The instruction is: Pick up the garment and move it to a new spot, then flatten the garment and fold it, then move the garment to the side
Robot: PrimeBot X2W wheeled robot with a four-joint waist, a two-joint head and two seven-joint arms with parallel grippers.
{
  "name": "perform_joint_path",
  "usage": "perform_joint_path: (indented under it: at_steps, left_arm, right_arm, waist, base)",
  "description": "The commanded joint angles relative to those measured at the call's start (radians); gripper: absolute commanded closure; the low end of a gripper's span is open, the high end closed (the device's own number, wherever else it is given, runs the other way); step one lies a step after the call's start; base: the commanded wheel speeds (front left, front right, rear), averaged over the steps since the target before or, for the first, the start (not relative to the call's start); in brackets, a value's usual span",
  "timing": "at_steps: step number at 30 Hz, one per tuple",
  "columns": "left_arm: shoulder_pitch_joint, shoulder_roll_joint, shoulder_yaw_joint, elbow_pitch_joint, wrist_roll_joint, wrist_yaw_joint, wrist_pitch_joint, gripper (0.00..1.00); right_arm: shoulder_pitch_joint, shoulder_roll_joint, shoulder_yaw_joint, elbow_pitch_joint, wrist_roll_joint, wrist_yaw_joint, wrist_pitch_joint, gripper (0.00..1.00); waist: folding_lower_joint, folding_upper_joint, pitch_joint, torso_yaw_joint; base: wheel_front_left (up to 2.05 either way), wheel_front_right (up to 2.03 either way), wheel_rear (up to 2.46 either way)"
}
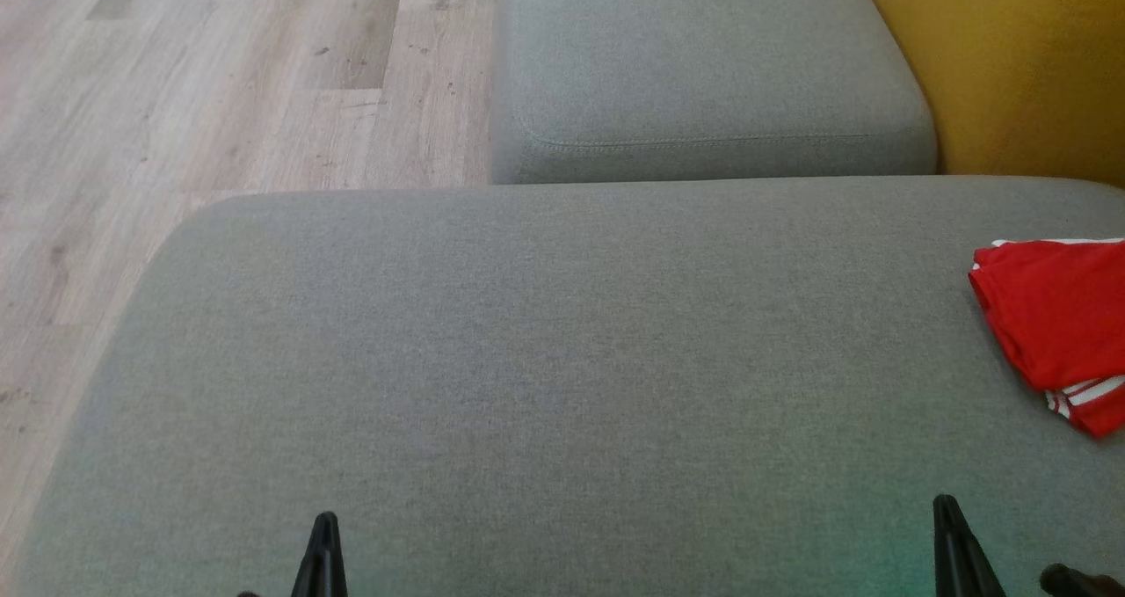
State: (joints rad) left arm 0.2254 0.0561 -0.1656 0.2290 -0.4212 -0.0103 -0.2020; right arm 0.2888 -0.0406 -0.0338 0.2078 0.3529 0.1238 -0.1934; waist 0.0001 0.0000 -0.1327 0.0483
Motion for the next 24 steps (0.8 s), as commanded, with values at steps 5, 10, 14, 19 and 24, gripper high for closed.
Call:
perform_joint_path:
  at_steps: [5, 10, 14, 19, 24]
  left_arm:
    - [-0.061, 0.006, 0.024, -0.023, -0.07, -0.011, 0.015, 1.0]
    - [-0.075, 0.007, 0.035, -0.022, -0.128, -0.016, 0.029, 1.0]
    - [-0.085, 0.007, 0.043, -0.021, -0.175, -0.021, 0.04, 1.0]
    - [-0.099, 0.008, 0.055, -0.019, -0.233, -0.026, 0.054, 1.0]
    - [-0.112, 0.008, 0.066, -0.017, -0.291, -0.032, 0.067, 1.0]
  right_arm:
    - [-0.062, -0.01, -0.004, -0.026, 0.075, 0.001, 0.015, 1.0]
    - [-0.079, -0.011, -0.006, -0.023, 0.137, 0.002, 0.028, 1.0]
    - [-0.092, -0.012, -0.008, -0.02, 0.186, 0.002, 0.039, 1.0]
    - [-0.109, -0.013, -0.01, -0.017, 0.247, 0.002, 0.053, 1.0]
    - [-0.126, -0.014, -0.013, -0.014, 0.308, 0.003, 0.066, 1.0]
  waist:
    - [-0.0001, 0.0, 0.006, -0.002]
    - [-0.0001, 0.0, 0.013, -0.005]
    - [-0.0001, 0.0, 0.018, -0.007]
    - [-0.0001, 0.0, 0.025, -0.009]
    - [-0.0001, 0.0, 0.031, -0.011]
  base:
    - [0.0, 0.0, 0.0]
    - [0.0, 0.0, 0.0]
    - [0.0, 0.0, 0.0]
    - [0.0, 0.0, 0.0]
    - [0.0, 0.0, 0.0]
